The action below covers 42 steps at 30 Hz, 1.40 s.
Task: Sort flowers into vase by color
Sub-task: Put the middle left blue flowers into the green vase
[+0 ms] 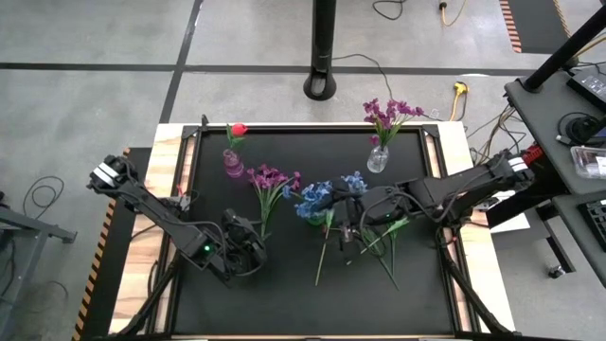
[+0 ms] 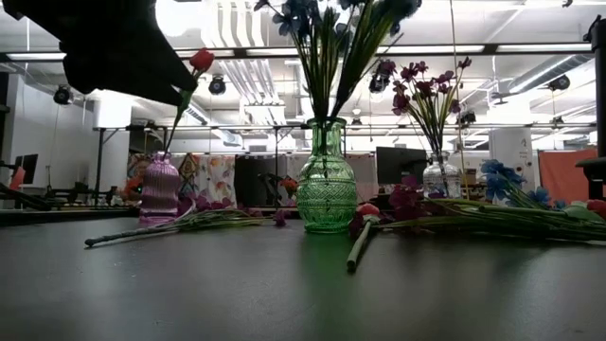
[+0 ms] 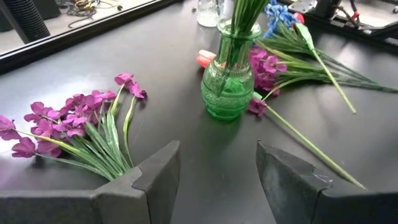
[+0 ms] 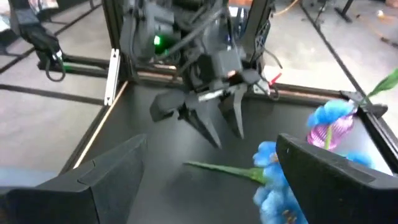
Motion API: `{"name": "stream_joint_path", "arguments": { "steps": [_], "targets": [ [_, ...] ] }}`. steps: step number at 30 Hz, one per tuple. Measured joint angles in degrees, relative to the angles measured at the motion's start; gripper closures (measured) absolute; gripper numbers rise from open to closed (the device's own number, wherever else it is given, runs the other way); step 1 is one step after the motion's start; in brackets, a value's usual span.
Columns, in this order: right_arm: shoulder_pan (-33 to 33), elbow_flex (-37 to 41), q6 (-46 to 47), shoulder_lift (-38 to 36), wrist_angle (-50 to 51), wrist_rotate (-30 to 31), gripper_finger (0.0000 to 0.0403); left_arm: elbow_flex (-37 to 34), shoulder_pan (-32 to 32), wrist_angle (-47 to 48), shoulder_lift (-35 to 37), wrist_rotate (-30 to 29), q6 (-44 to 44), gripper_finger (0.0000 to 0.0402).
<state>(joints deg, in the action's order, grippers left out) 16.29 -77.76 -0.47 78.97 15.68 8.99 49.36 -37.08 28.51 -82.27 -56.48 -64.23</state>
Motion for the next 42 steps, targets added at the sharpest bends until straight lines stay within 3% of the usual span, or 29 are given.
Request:
{"name": "stream_joint_path", "arguments": {
  "steps": [4, 8, 11, 15, 18, 21, 24, 28, 31, 38, 42],
  "targets": [
    [-0.02, 1.61, -4.52, 0.55, -5.14, -0.60, 0.0055, 0.02, 0.04, -0.07, -0.60, -0.01, 0.09, 0.0210],
    [0.29, 4.86, -12.83, 2.16, -9.29, -8.77, 0.0055, 0.07, 0.04, -0.50, -0.75, -1.37, 0.09, 0.0210],
    [0.55, 6.04, -15.62, 2.32, -13.16, -9.00, 0.0055, 0.07, 0.04, -0.60, -0.75, -1.54, 0.12, 0.0210],
    [0.28, 6.25, -12.09, 1.98, -18.58, -4.99, 0.0055, 0.57, 0.04, -0.85, -0.75, -1.57, 0.32, 0.0210],
    [0.20, 5.60, -8.99, 1.98, -18.67, -6.38, 0.0055, 1.58, 0.04, -2.90, -0.75, -1.61, 3.61, 0.0210],
    [0.26, 5.40, -8.32, 1.83, -18.54, -12.42, 0.0055, 4.28, 0.00, -8.21, -0.80, -1.63, 13.15, 0.0210],
    [0.26, 5.40, -9.46, 1.78, -18.65, -16.87, 0.0055, 7.86, -0.07, -16.98, -0.80, -1.69, 30.65, 0.0210],
    [0.20, 5.40, -10.96, 1.72, -22.03, -18.33, 0.0055, 10.63, 0.20, -29.64, -0.80, -5.78, 54.33, 0.0210],
    [0.20, 5.49, -11.52, 1.69, -23.50, -18.44, 0.0055, 10.63, 1.49, -37.66, -0.80, -7.31, 66.48, 0.0210],
    [0.20, 5.93, -15.48, 1.69, -23.67, -18.55, 0.0055, 9.72, 7.37, -44.07, -1.99, -1.71, 70.43, 0.0208],
    [0.19, 6.41, -17.57, 1.69, -23.40, -18.66, 0.0055, 9.68, 9.24, -50.64, -3.70, 5.52, 75.57, 0.0190]
  ]
}}
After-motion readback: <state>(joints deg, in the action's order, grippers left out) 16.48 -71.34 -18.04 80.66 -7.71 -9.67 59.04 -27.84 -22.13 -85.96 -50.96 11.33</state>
